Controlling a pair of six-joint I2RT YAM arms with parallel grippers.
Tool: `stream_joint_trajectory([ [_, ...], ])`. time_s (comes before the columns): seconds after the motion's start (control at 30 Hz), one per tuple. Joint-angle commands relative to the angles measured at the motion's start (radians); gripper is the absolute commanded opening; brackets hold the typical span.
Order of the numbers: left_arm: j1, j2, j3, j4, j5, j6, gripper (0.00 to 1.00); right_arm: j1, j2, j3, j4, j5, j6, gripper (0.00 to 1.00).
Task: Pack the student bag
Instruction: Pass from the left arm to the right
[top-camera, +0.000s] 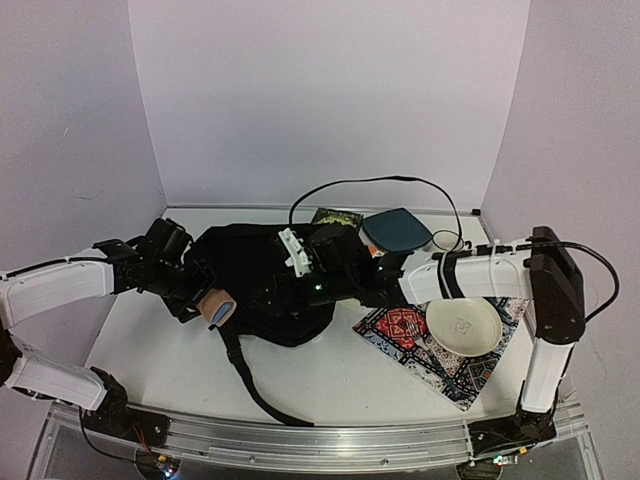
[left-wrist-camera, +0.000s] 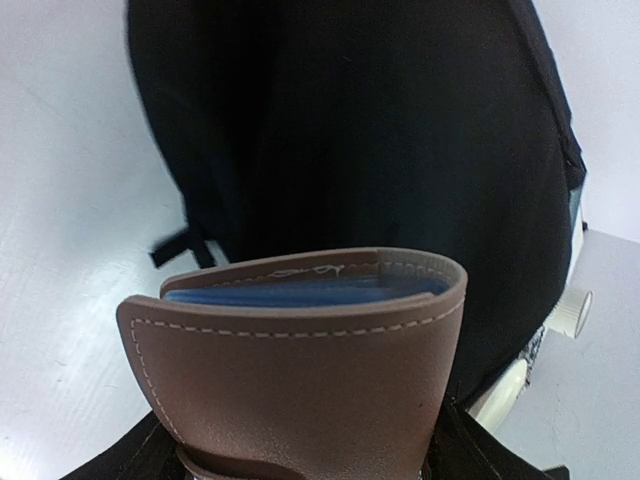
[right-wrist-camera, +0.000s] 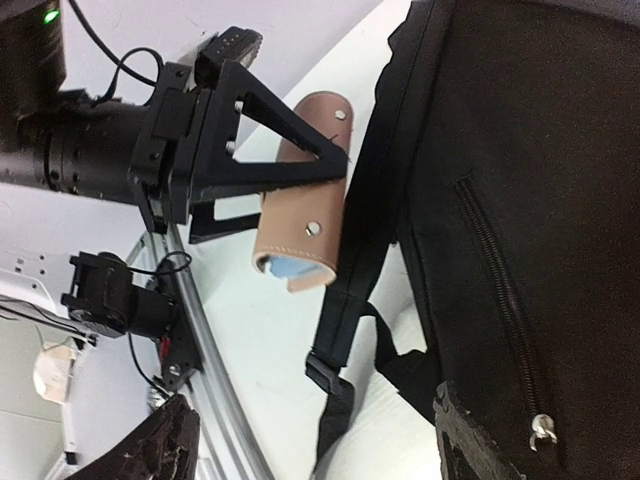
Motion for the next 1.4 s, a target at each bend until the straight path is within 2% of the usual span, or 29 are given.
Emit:
stream_joint_trajectory([
  [0.0,-0.031,0.000,0.064,0.117,0.019,-0.023,0.74,0.006,0.048,0.070,0.110,-0.064,0.102,0.81],
  [0.37,-0.100,0.032,0.107,0.193,0.017,-0.040,0.74,0.018,0.103,0.127,0.134,-0.001,0.147,0.80],
  [0.53,-0.134,0.044,0.120,0.208,0.007,-0.049,0.74,0.019,0.119,0.140,0.136,0.054,0.164,0.75],
  [0.7,-0.159,0.049,0.128,0.213,-0.005,-0.053,0.74,0.019,0.113,0.125,0.136,0.124,0.175,0.57],
  [0.9,-0.169,0.043,0.122,0.217,-0.023,-0.044,0.74,0.019,0.102,0.111,0.145,0.127,0.179,0.20],
  [0.97,-0.169,0.028,0.114,0.217,-0.048,-0.033,0.78,0.019,0.094,0.099,0.155,0.116,0.180,0.03],
  [1.0,-0.169,0.019,0.111,0.218,-0.062,-0.025,0.81,0.019,0.088,0.092,0.160,0.114,0.183,0.00],
  [1.17,-0.169,-0.013,0.098,0.240,-0.142,0.074,0.99,0.015,0.048,0.038,0.217,0.091,0.196,0.00],
  [1.37,-0.138,-0.113,-0.005,0.363,-0.178,0.172,0.99,-0.015,-0.016,-0.041,0.308,0.028,0.225,0.00],
])
